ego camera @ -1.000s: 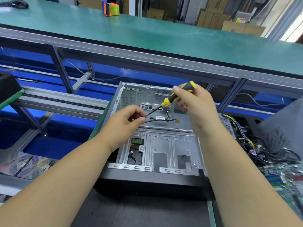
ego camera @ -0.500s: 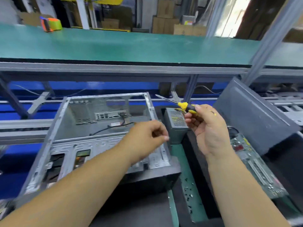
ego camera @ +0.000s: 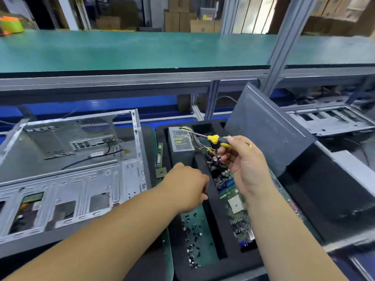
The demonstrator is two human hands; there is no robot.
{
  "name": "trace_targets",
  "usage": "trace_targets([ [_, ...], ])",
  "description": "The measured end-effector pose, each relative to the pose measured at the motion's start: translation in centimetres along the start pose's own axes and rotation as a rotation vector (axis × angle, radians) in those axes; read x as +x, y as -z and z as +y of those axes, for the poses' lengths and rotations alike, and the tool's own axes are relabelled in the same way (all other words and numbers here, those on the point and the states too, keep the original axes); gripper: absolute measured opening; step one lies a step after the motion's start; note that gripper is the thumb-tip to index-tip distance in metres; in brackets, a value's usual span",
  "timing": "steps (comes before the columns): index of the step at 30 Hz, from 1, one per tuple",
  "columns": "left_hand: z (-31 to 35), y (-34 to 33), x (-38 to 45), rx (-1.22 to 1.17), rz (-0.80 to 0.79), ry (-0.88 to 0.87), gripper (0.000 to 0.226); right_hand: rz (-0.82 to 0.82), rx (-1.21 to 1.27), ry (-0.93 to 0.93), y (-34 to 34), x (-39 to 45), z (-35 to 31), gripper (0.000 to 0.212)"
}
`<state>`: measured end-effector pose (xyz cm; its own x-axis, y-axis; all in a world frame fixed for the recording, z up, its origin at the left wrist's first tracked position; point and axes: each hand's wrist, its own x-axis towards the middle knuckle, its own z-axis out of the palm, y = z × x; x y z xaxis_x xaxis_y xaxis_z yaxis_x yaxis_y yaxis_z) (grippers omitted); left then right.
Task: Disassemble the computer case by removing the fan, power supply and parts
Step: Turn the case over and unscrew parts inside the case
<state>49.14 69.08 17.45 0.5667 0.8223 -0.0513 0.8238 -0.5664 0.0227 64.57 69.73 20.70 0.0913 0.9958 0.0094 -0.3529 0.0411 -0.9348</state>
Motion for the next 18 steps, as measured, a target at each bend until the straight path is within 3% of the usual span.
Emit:
trace_targets([
  [5, -0.2, 0.1, -0.1, -0.062, -0.006, 0.052, 0.017, -0.080, -0.014, -0.023, -0.4, 0.8, -0.1, 0.018],
  [11, -2.2, 2.3, -2.6, -0.229, 0.164, 0.111, 0.011, -0.190, -0.008, -0.028, -3.5, 2.0, 0.3, 0.016],
  [18, -8.8, 4.5, -10.9, -0.422, 0.335, 0.391, 0.008, -0.339, 0.000, -0.056, -12.0, 1.7, 2.0, 0.017],
])
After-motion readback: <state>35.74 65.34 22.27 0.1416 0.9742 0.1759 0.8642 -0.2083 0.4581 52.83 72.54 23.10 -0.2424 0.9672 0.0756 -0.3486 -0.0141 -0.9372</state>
